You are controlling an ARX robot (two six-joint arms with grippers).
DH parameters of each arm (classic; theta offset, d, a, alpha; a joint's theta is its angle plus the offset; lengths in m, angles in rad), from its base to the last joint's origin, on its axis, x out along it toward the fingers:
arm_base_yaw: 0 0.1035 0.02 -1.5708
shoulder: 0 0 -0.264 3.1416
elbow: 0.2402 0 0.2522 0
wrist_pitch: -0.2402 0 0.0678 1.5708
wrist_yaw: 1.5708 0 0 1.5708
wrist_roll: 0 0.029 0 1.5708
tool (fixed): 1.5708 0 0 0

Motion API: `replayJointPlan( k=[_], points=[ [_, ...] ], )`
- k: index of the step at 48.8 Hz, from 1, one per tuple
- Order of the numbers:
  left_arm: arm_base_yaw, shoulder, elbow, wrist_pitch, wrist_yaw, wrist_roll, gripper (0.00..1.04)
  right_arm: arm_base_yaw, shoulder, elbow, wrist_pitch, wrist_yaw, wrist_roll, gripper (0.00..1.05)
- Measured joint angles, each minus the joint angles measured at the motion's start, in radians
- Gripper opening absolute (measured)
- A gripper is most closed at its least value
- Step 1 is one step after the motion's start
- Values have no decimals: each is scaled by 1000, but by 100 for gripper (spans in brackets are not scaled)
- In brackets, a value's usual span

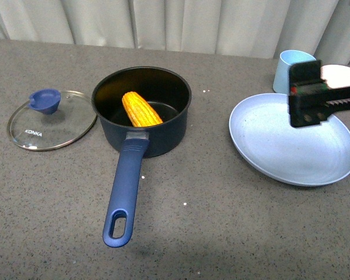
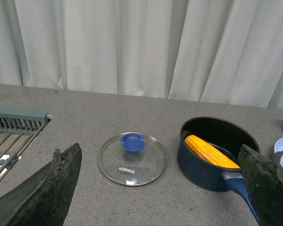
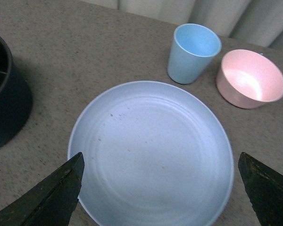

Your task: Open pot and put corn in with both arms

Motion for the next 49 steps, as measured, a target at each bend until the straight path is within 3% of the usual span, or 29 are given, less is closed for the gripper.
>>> replayJointPlan(
  k=[10, 34, 47, 49],
  points=[
    [0, 0, 0, 0, 0, 0, 98, -14, -227, -238, 68, 121, -32, 96],
    [0, 0, 0, 0, 0, 0, 98, 60, -633, -480, 82, 382, -89, 96],
    [0, 0, 0, 0, 0, 0, 98, 68, -805, -525, 59, 399, -130, 96],
    [0, 0, 0, 0, 0, 0, 98, 36, -788, -546, 155, 273, -93, 89]
  ],
)
